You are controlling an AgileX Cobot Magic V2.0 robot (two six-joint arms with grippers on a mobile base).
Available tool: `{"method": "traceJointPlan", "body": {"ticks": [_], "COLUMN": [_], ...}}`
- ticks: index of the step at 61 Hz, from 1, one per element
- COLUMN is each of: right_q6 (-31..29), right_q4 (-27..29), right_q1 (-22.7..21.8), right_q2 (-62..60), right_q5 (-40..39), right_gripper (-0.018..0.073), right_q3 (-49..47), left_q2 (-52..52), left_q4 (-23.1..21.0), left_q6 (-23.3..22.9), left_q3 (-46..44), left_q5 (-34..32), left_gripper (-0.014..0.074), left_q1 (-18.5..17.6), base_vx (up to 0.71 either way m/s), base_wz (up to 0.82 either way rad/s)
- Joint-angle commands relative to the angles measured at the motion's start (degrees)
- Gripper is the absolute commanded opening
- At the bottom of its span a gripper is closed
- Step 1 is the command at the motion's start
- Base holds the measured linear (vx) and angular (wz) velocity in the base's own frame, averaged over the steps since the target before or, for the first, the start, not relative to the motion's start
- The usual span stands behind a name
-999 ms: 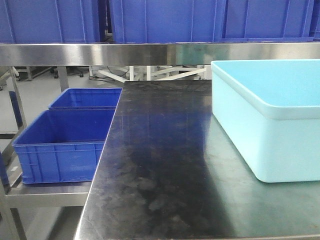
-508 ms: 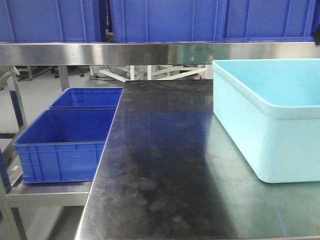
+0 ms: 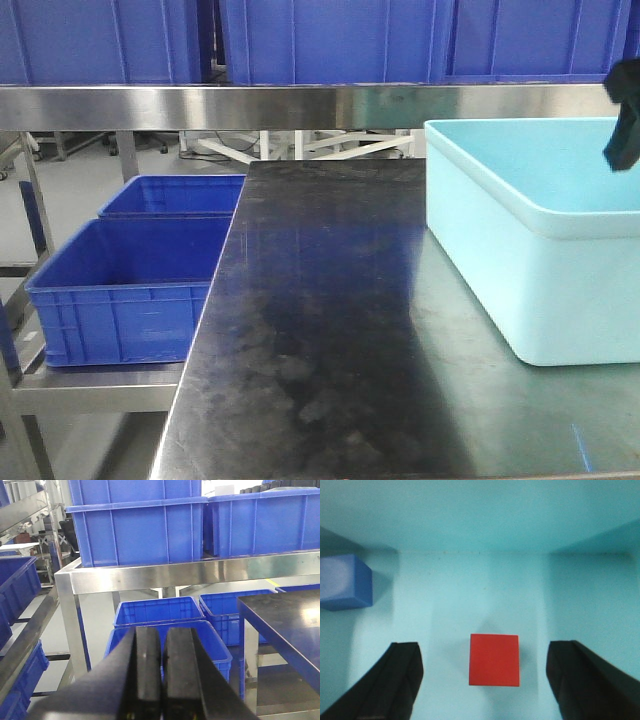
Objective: Pick red cube and place on left shelf
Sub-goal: 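Close the right gripper on the red cube and lift it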
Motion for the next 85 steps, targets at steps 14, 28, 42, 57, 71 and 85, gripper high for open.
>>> {"method": "traceJointPlan", "body": {"ticks": [14,28,42,57,71,85], "right_q6": [-0.17,-0.17,-0.17,-0.17,-0.17,-0.17], "right_q4": [-0.17,-0.27,-0.75,-0.80,-0.80,-0.80], "right_q1": [-0.13,-0.13,-0.13,-0.13,-0.13,-0.13], "right_q2": [1.99,4.76,8.27,10.39,9.45,2.25], "right_q5": [-3.04,-3.04,-3.04,-3.17,-5.07,-5.23], "right_gripper": [0.0615,0.0615,0.0615,0.0613,0.0334,0.0068], "right_q3": [-2.22,-2.22,-2.22,-2.22,-2.22,-2.22], "left_q2": [0.46,0.46,0.46,0.46,0.46,0.46], "left_q4": [-0.32,-0.32,-0.32,-0.32,-0.32,-0.32], "left_q6": [0.08,0.08,0.08,0.08,0.08,0.08], "left_q3": [1.26,1.26,1.26,1.26,1.26,1.26], "left_q5": [-4.80,-4.80,-4.80,-4.80,-4.80,-4.80], "left_gripper": [0.0106,0.0106,0.0106,0.0106,0.0106,0.0106], "left_q1": [-0.25,-0.25,-0.25,-0.25,-0.25,-0.25], "base_vx": [-0.01,0.01,-0.02,0.00,0.00,0.00], "base_wz": [-0.06,0.06,-0.10,0.02,-0.01,0.00]}}
